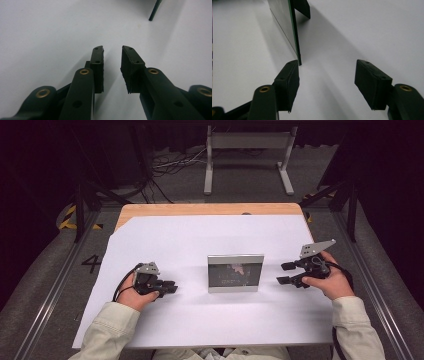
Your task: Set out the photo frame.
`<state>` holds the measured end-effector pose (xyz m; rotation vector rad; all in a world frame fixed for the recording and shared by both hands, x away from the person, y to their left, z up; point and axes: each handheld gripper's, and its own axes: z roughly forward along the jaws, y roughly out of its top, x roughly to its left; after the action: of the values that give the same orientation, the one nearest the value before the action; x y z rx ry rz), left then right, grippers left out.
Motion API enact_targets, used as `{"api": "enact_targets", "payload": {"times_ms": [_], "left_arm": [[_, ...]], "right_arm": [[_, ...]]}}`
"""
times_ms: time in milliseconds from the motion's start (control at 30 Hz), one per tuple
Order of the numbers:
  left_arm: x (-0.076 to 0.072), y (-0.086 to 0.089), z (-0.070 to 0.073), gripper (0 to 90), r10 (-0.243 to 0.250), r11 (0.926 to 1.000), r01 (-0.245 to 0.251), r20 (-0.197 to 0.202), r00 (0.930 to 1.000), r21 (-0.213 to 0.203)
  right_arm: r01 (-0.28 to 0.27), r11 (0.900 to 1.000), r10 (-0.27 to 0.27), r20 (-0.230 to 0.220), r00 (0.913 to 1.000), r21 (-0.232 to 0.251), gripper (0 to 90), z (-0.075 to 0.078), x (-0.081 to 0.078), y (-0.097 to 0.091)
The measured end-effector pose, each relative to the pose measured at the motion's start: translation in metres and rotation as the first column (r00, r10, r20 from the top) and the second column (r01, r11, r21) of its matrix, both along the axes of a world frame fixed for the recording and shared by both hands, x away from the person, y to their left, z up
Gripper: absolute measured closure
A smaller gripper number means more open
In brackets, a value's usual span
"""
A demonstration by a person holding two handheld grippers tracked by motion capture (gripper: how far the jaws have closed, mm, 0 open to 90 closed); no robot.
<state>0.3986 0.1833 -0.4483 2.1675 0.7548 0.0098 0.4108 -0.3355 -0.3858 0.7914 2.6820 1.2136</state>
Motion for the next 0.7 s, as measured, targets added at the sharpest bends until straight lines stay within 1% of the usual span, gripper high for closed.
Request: {"api": "enact_targets", "payload": {"times_ms": [167,233,300,333,400,500,633,700], "left_arm": [[0.001,0.002,0.001,72.1,0.015,0.9998,-0.015,0.004,0.9999,-0.01],[0.001,0.003,0.001,71.9,0.018,0.9998,-0.018,0.003,0.9998,-0.011],[0.001,0.003,0.001,71.8,0.02,0.9997,-0.02,0.007,0.9998,-0.014],[0.001,0.003,0.0,71.5,0.021,0.9996,-0.021,0.002,0.9998,-0.018],[0.001,0.003,0.001,70.9,0.02,0.9996,-0.02,0.003,0.9998,-0.019],[0.001,0.003,0.001,70.9,0.022,0.9995,-0.022,0.002,0.9998,-0.021],[0.001,0.003,0.001,70.9,0.024,0.9995,-0.024,0.001,0.9997,-0.023],[0.001,0.003,0.001,71.0,0.023,0.9995,-0.022,0.003,0.9997,-0.023]], "right_arm": [[0.008,0.9999,-0.008,-0.019,0.9998,-0.01,36.2,-0.009,-0.001,0.0],[0.01,0.9999,-0.01,-0.02,0.9998,-0.013,36.2,-0.011,0.0,0.001],[0.017,0.9997,-0.018,-0.032,0.9993,-0.017,36.2,-0.014,0.0,0.001],[0.021,0.9995,-0.022,-0.032,0.9992,-0.022,36.1,-0.016,0.0,0.002],[0.036,0.9986,-0.038,-0.045,0.9983,-0.038,36.0,-0.02,0.001,0.002],[0.043,0.9979,-0.046,-0.061,0.9971,-0.048,35.9,-0.026,0.001,0.003],[0.053,0.9946,-0.06,-0.074,0.9955,-0.089,35.2,-0.034,0.001,0.005],[0.056,0.9934,-0.064,-0.077,0.9949,-0.1,35.0,-0.036,0.001,0.006]]}}
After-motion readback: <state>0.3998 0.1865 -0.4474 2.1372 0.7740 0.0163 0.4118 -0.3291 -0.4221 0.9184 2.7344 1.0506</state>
